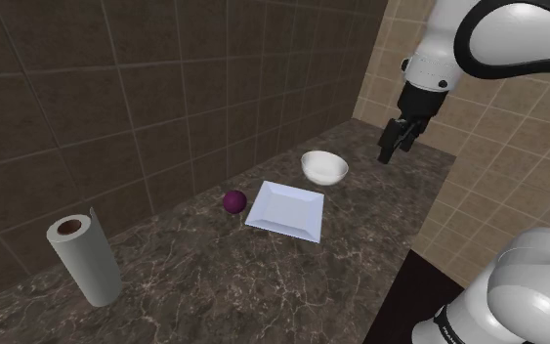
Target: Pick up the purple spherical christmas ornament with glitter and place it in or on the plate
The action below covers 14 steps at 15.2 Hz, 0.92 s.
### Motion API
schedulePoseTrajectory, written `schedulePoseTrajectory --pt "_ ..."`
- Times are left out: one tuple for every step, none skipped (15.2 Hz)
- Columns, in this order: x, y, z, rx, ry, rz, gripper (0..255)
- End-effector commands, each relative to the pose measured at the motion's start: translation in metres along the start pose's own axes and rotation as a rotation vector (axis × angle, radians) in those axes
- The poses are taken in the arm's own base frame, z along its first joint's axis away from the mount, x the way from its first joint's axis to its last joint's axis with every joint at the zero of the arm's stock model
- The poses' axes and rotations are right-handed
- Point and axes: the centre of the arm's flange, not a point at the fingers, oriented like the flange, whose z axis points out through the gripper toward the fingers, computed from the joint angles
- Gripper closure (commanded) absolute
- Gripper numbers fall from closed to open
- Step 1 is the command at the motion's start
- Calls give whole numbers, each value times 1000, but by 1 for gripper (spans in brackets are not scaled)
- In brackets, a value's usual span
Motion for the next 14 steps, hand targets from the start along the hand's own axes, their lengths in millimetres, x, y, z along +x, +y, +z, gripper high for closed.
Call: schedulePoseTrajectory --pt "0 0 0 0 0 0 0" --pt "9 -7 6 5 -3 6 0" --pt "17 -15 13 9 -5 12 0" --pt "26 -22 19 14 -8 18 0" --pt "34 -30 26 18 -11 24 0" --pt "43 -37 32 23 -14 31 0" --pt "51 -44 39 27 -16 37 0" --pt "60 -52 45 32 -19 43 0" --pt "69 -59 51 37 -22 49 0" --pt "78 -66 58 41 -24 55 0" --pt "86 -74 64 46 -27 61 0" --pt "95 -81 71 50 -30 67 0" --pt "104 -88 77 55 -32 73 0" --pt "113 -95 83 59 -35 79 0"
